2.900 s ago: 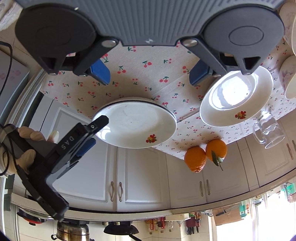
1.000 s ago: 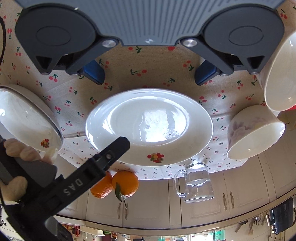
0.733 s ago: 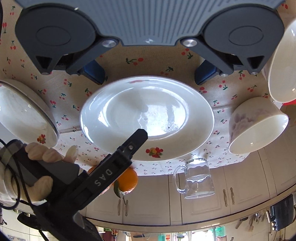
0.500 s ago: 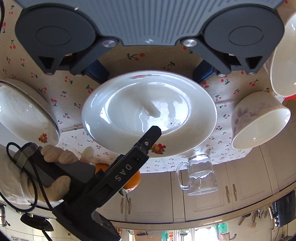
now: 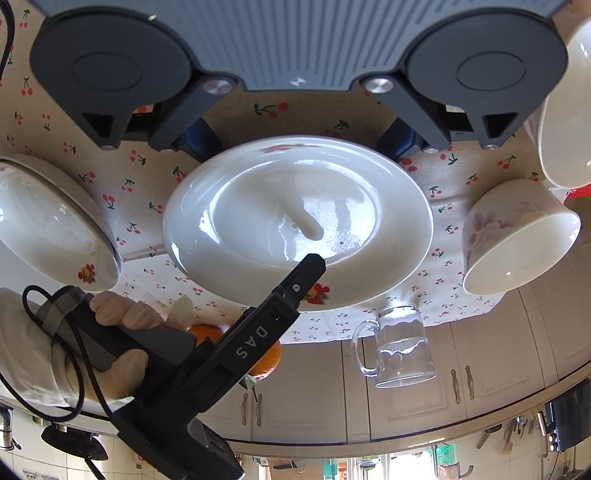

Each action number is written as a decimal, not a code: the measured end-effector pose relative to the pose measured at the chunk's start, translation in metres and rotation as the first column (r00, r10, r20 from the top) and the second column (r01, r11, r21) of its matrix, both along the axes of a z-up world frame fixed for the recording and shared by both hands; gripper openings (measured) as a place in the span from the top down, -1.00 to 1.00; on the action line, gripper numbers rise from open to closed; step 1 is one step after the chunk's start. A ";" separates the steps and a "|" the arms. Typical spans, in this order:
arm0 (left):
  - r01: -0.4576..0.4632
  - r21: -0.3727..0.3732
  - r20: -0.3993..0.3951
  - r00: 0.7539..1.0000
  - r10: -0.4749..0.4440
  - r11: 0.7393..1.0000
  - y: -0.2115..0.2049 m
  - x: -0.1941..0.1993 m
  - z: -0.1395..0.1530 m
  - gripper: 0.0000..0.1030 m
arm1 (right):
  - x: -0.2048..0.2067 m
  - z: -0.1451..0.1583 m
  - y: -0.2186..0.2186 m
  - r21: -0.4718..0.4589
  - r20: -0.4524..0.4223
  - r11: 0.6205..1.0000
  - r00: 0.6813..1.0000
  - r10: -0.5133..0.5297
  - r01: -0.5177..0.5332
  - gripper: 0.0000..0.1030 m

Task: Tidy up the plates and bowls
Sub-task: 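Grasp that plate's rim with the right tool and lift it, then lower the held plate onto the plate stack and open the right tool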

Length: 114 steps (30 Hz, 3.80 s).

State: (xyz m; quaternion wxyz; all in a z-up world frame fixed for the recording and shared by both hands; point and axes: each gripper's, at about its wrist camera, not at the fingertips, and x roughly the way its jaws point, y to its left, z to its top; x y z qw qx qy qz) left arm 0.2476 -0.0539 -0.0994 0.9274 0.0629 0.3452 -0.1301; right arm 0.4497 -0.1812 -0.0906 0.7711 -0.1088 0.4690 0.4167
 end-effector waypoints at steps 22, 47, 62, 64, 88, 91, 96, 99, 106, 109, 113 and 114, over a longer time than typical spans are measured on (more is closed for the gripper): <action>0.117 0.017 -0.011 0.993 -0.117 0.993 -0.007 -0.042 0.026 -0.73 | -0.053 0.020 -0.032 0.044 -0.025 0.998 0.998 -0.053 0.054 -0.39; 0.362 0.013 -0.010 0.932 -0.362 0.932 -0.063 -0.085 0.055 -0.73 | -0.151 0.057 -0.130 0.087 0.008 0.962 0.966 -0.260 0.258 -0.39; 0.488 0.002 -0.052 0.872 -0.487 0.873 -0.109 -0.077 0.043 -0.73 | -0.175 0.040 -0.199 0.082 -0.023 0.908 0.912 -0.410 0.411 -0.39; 0.495 0.005 -0.058 0.868 -0.494 0.869 -0.113 -0.075 0.042 -0.73 | -0.176 0.038 -0.205 0.083 -0.028 0.903 0.907 -0.420 0.421 -0.39; 0.528 0.044 -0.074 0.848 -0.524 0.848 -0.127 -0.047 0.030 -0.74 | -0.190 0.032 -0.242 0.084 -0.038 0.867 0.871 -0.489 0.491 -0.39; 0.528 0.041 -0.069 0.848 -0.525 0.848 -0.126 -0.048 0.029 -0.75 | -0.193 0.035 -0.244 0.080 -0.031 0.866 0.870 -0.493 0.494 -0.39; 0.535 0.040 -0.055 0.845 -0.533 0.844 -0.126 -0.051 0.030 -0.75 | -0.197 0.040 -0.245 0.060 -0.015 0.864 0.866 -0.500 0.500 -0.39; 0.535 0.031 -0.054 0.844 -0.533 0.844 -0.126 -0.050 0.030 -0.76 | -0.199 0.041 -0.243 0.040 -0.006 0.866 0.866 -0.499 0.499 -0.39; 0.536 0.027 -0.050 0.844 -0.535 0.844 -0.127 -0.048 0.029 -0.79 | -0.201 0.044 -0.236 -0.001 0.013 0.861 0.861 -0.508 0.508 -0.39; 0.536 0.026 -0.045 0.844 -0.534 0.844 -0.127 -0.049 0.031 -0.79 | -0.201 0.044 -0.232 -0.029 0.025 0.859 0.859 -0.511 0.512 -0.40; 0.537 0.030 -0.039 0.844 -0.536 0.843 -0.126 -0.051 0.031 -0.77 | -0.201 0.044 -0.228 -0.058 0.041 0.857 0.859 -0.511 0.512 -0.41; 0.537 0.030 -0.039 0.844 -0.536 0.843 -0.126 -0.052 0.032 -0.77 | -0.201 0.044 -0.227 -0.064 0.045 0.857 0.859 -0.509 0.511 -0.42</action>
